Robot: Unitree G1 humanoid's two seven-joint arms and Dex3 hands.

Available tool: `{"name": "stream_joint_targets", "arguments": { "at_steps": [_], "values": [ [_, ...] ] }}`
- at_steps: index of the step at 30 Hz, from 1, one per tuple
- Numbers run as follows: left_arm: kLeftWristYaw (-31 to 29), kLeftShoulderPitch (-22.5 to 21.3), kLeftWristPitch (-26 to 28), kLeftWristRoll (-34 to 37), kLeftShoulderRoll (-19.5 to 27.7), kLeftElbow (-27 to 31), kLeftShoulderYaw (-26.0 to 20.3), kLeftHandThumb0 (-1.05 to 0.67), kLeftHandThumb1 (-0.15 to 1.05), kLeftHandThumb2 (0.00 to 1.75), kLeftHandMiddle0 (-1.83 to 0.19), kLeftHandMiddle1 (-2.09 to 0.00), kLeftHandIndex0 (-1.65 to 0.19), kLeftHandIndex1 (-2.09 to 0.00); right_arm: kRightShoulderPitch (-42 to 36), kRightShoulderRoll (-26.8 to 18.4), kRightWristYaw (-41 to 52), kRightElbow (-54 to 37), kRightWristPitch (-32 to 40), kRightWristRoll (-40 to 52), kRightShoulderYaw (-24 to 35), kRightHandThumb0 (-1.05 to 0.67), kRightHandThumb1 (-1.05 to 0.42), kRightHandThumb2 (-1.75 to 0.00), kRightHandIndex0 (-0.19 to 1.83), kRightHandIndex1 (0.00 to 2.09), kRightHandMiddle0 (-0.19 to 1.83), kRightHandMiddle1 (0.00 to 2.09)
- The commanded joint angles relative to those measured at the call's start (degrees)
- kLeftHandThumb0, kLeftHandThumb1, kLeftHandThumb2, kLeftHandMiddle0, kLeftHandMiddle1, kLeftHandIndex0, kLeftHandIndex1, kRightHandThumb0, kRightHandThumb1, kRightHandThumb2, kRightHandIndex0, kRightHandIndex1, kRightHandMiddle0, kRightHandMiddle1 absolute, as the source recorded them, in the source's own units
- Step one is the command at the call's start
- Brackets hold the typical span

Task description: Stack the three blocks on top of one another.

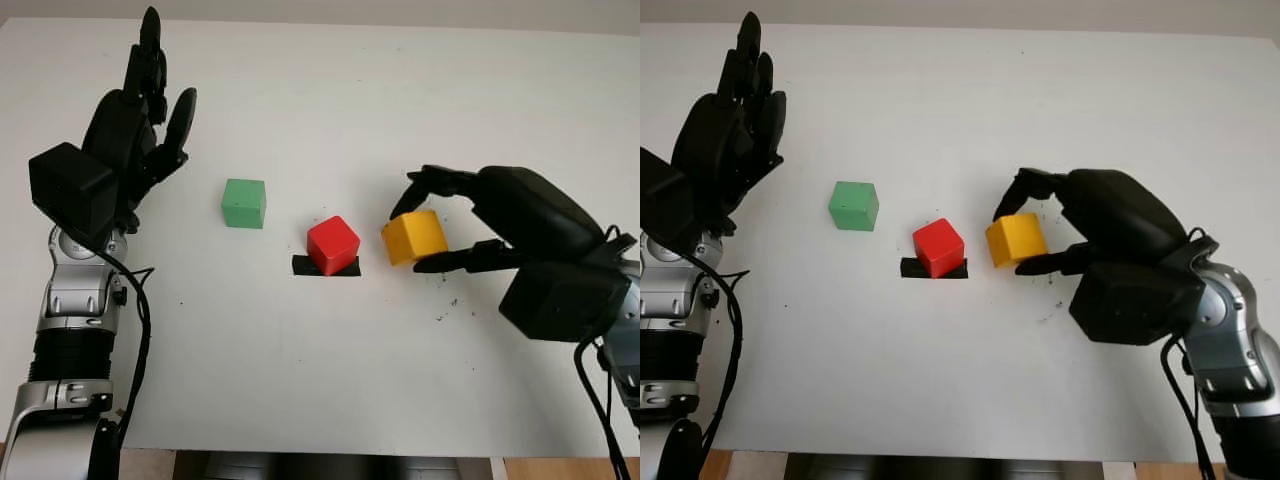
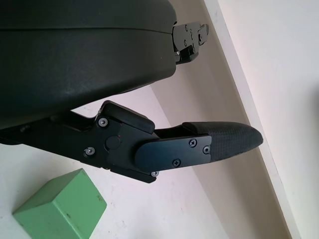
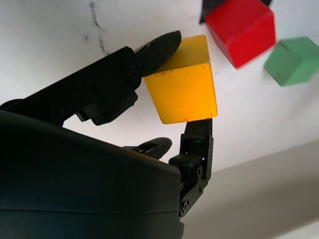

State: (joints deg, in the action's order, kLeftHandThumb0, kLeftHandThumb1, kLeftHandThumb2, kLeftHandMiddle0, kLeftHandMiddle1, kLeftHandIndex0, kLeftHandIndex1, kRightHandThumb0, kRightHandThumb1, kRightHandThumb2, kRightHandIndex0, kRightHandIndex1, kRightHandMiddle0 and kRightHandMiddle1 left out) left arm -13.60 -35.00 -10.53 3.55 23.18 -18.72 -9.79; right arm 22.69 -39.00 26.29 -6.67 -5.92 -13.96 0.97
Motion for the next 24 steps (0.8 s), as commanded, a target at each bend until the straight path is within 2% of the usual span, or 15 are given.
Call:
{"name": "stream_joint_targets", "arguments": {
  "at_steps": [1,7,12,16,24],
  "values": [
    [-0.05,-0.53,-0.07,0.39,0.55,0.41,-0.52,-0.82,1.05,0.53,0.19,-0.04,0.19,-0.02,3.56,-0.67,1.99,2.51,-0.71,2.22,0.16,-0.38,-0.91,-0.06,0.44,0.07,0.50,1.40],
    [-0.18,-0.62,-0.66,0.35,0.71,0.22,-0.53,-0.81,1.05,0.52,0.19,-0.05,0.19,-0.02,13.81,-0.86,10.39,9.07,0.55,6.80,-1.83,-0.38,-0.91,-0.05,0.40,0.05,0.50,1.38],
    [-0.02,-0.99,-1.08,0.38,0.54,-0.52,-0.61,-0.81,1.05,0.52,0.18,-0.05,0.18,-0.03,23.17,-0.68,16.15,14.99,-0.45,6.70,-5.13,-0.39,-0.91,-0.06,0.39,0.04,0.51,1.38],
    [-0.06,-1.04,-0.89,0.29,0.56,-0.59,-0.51,-0.81,1.05,0.52,0.18,-0.05,0.18,-0.04,30.38,0.57,19.87,20.59,-1.54,5.18,-8.74,-0.41,-0.93,-0.06,0.39,0.04,0.49,1.47],
    [0.26,-1.02,-0.93,-0.04,0.37,-0.48,-0.34,-0.82,1.05,0.53,0.18,-0.06,0.18,-0.05,36.44,3.14,22.51,28.21,-4.86,2.33,-13.44,-0.48,-0.94,-0.06,0.44,0.07,0.48,1.57]
  ]
}}
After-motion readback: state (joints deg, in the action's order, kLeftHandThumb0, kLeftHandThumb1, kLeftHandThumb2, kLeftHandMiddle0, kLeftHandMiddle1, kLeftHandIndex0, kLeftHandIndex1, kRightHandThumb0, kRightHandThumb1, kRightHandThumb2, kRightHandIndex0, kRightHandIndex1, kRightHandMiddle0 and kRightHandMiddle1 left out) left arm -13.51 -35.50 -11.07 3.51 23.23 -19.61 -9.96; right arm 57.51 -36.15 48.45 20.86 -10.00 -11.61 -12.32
